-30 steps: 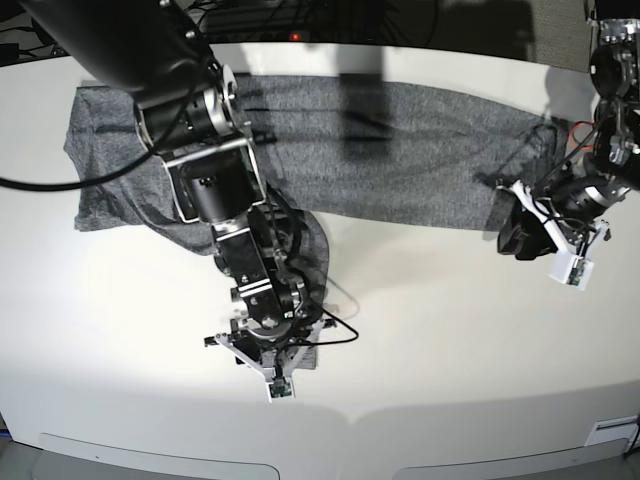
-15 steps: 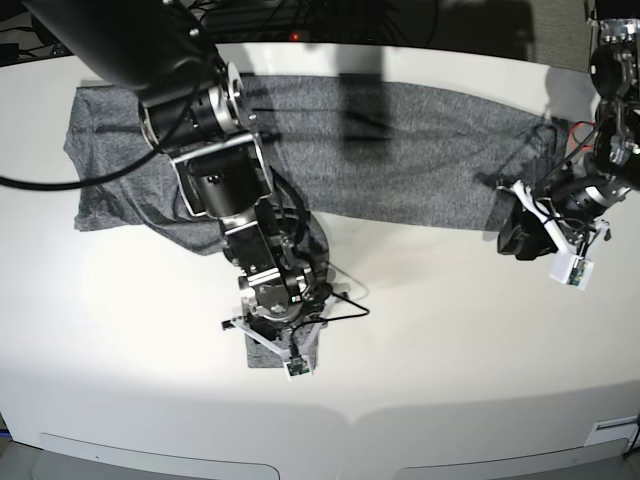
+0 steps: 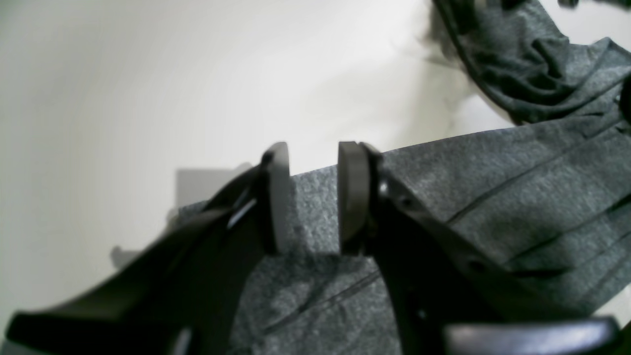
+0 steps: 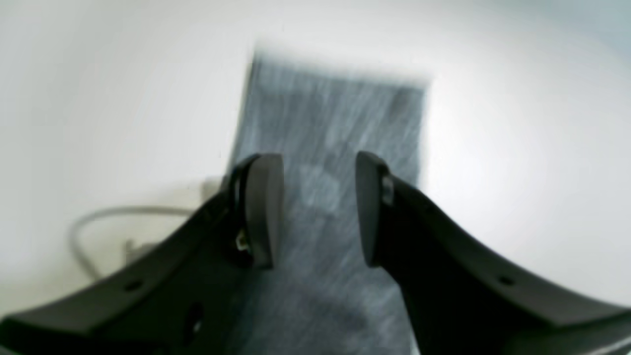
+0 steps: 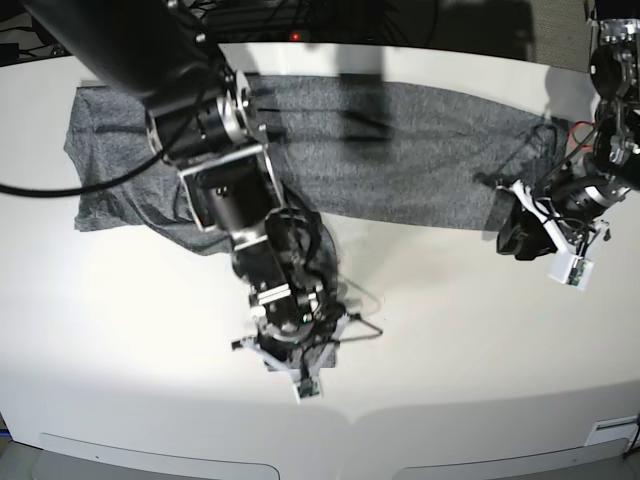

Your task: Fold the T-shirt properly

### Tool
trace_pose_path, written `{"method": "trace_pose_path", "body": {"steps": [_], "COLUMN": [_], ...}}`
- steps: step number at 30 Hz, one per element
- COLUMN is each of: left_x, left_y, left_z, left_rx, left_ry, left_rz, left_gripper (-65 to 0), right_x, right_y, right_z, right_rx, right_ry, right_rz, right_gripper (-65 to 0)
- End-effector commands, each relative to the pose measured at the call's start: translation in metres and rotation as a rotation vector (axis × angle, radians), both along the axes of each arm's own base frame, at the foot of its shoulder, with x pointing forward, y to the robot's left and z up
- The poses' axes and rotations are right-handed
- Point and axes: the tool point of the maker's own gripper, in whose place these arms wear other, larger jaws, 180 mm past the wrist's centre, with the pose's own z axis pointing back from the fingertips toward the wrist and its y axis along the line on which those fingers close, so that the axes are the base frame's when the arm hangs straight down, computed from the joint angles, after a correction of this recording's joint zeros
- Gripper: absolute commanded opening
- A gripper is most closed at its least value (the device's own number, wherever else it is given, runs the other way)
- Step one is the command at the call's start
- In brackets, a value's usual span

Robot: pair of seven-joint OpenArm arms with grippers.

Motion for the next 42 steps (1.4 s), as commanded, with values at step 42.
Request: {"method": "trace_pose_path", "body": {"steps": [42], "left_x": [0.007], "left_y": [0.002], "left_z": [0.014], "left_rx": [-0.002], "left_ry": [-0.049], "left_rz": [-0.006], "left_gripper": [-48.2], "right_x": [-0.107], "right_y": [0.140], "right_z": [-0.058], "right_rx": [-0.161], "right_ry": [0.120], "right_rz": [0.837], "right_gripper": [-40.4]}}
